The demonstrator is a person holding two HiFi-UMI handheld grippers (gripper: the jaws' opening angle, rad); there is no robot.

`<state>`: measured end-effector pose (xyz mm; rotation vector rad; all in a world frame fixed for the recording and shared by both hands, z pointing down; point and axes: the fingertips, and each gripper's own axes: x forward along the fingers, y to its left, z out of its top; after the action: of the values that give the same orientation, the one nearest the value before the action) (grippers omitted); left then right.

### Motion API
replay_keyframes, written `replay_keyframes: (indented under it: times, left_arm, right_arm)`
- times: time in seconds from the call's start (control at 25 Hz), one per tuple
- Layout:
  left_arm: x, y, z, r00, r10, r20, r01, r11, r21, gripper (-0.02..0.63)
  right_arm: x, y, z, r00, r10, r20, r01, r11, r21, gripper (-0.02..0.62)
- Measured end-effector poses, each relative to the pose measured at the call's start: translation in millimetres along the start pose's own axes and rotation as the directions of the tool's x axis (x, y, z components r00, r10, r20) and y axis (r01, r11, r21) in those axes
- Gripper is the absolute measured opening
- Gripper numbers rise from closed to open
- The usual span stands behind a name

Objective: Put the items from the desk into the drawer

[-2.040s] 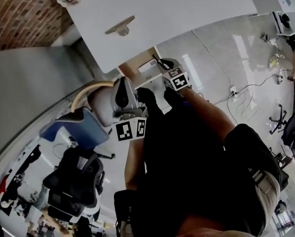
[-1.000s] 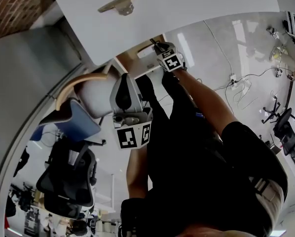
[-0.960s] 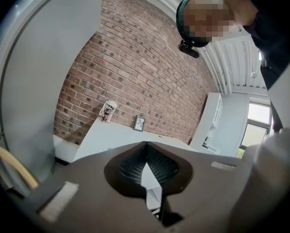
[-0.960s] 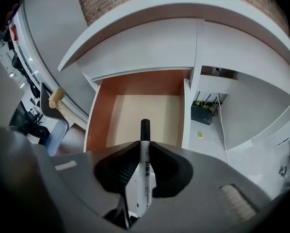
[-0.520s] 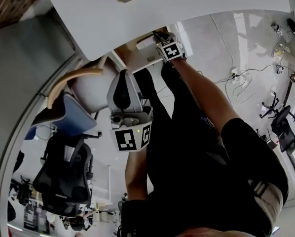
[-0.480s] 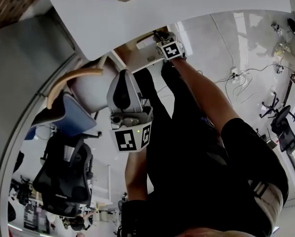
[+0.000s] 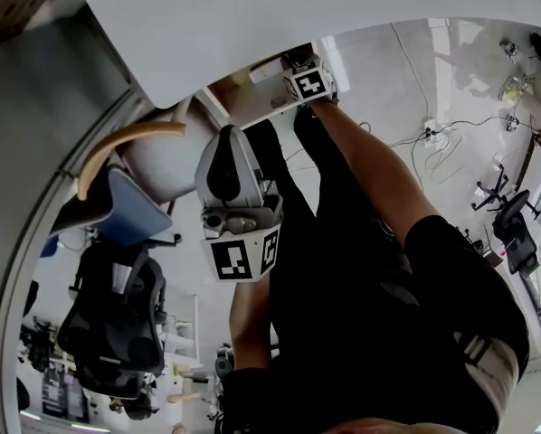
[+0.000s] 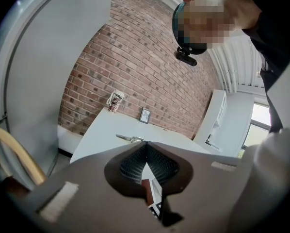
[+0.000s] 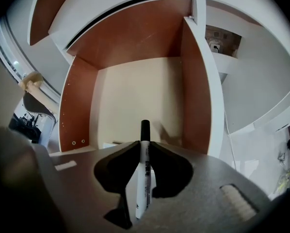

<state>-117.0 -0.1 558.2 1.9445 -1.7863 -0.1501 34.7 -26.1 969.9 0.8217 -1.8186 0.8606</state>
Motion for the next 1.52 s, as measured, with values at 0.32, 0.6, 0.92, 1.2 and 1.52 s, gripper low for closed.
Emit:
replay_keyframes:
  times: [0.32,0.6,0.92,1.2,1.52]
  left_arm:
    - [-0.1,3.3,-7.5,1.000,-0.006,-0.013,0.006,1.000,-0.008,0.009]
    - [-4.9,6.5,-3.6,1.000,0.006,-0.009,-0.006,1.000,-0.015,0.009]
    - [-16.2,-7.6,31.0,0.999,0.010,0.043,-0.009,1.000,-0.011,0.009]
    - [-28.3,-37.5,73.1,0.994,-0.004,0.109,0.005,1.000,-0.005,0.009]
    - [-48.6,-75.2,111.4,0.985,-0.034,0.170,0.029,0.999,0.030,0.009]
  right_arm:
    - [14.7,4.8,-17.1,0.998,0.001,-0.067,0.000,1.000,0.011,0.072]
    - [6.1,0.9,-12.2,0.998,-0.032,-0.046,0.032,0.999,0.004,0.103]
    - [-37.0,9.7,0.9,1.000,-0.001,-0.002,0.001,1.000,0.001,0.058]
    - [-105.7,9.7,34.5,0.996,-0.004,0.091,0.008,0.999,-0.036,0.006]
    - [-203.8,34.9,84.8,0.962,0.061,0.267,-0.041,0.996,-0.081,0.005]
